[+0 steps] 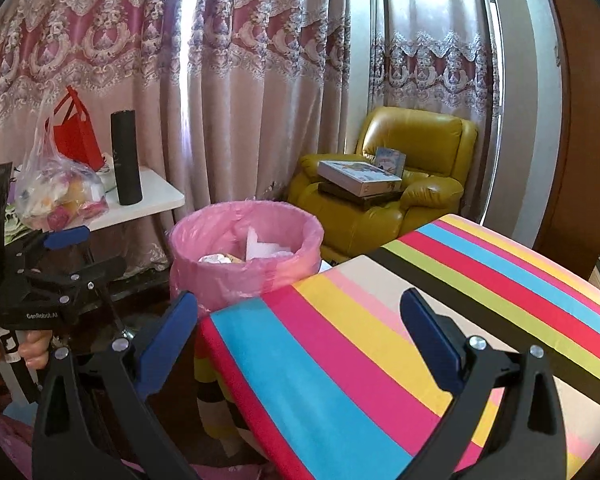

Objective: Collect trash

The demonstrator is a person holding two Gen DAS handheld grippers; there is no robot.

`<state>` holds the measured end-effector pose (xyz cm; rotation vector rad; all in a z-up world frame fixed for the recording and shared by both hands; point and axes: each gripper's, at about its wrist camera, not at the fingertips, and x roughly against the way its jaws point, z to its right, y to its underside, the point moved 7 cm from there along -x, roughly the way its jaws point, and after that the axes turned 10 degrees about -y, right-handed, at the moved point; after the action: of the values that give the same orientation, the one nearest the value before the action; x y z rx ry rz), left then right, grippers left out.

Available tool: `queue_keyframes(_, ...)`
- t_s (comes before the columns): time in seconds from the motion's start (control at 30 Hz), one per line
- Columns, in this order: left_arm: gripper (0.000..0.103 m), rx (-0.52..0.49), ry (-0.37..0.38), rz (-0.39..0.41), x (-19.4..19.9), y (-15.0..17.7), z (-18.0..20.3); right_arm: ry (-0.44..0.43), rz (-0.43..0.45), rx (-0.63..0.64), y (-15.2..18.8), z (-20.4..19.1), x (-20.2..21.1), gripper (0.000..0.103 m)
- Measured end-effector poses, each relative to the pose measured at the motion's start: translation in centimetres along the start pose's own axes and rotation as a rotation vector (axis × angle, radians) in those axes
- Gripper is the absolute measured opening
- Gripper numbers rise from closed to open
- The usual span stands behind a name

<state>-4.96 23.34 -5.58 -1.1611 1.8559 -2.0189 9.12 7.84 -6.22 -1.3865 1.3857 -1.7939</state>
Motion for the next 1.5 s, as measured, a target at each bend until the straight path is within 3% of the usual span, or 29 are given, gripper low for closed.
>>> queue_keyframes(1.5, 0.096, -0.004, 0.003, 0.014, 0.13, -0.39, 0.55, 0.006, 0.006, -0.005, -0.08, 0.16, -0.22, 0.098)
